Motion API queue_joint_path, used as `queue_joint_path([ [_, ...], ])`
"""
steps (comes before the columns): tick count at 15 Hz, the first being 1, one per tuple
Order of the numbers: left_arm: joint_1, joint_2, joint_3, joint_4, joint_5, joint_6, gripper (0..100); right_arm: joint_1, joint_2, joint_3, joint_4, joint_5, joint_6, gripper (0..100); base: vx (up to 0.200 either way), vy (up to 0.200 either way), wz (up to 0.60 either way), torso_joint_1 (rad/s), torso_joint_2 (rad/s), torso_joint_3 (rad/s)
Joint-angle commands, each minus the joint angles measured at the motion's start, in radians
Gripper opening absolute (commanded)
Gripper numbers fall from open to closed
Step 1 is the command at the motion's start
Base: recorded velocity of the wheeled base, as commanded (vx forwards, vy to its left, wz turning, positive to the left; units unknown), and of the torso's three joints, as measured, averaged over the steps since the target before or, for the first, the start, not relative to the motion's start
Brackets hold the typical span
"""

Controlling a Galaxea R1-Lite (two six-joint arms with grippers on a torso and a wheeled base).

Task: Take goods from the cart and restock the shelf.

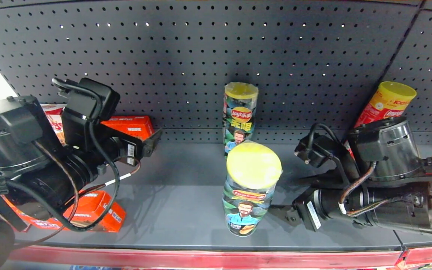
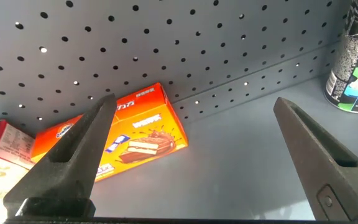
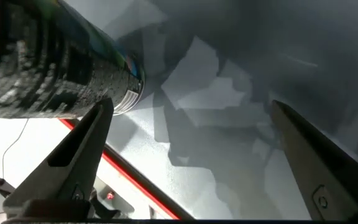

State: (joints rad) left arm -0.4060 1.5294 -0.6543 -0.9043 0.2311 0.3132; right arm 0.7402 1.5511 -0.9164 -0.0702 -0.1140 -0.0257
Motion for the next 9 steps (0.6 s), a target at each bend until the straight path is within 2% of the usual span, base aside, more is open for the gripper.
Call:
queue_joint_path([
  [1, 0.001, -0.026, 0.015, 0.001, 0.001, -0.002, 100, -0.002, -0.028, 0.007, -0.002, -0.001, 0.0, 100, 0.0, 0.0, 0.0, 0.0, 0.0, 0.0],
  [5, 0.001, -0.255, 0.125, 0.039, -0.007, -0.002, 100, -0.002, -0.247, 0.03, -0.017, -0.001, 0.001, 100, 0.0, 0.0, 0.0, 0.0, 0.0, 0.0],
  [9, -0.013, -0.528, 0.219, 0.134, -0.006, 0.007, 100, 0.024, -0.486, 0.156, -0.126, -0.012, -0.031, 100, 0.0, 0.0, 0.0, 0.0, 0.0, 0.0],
])
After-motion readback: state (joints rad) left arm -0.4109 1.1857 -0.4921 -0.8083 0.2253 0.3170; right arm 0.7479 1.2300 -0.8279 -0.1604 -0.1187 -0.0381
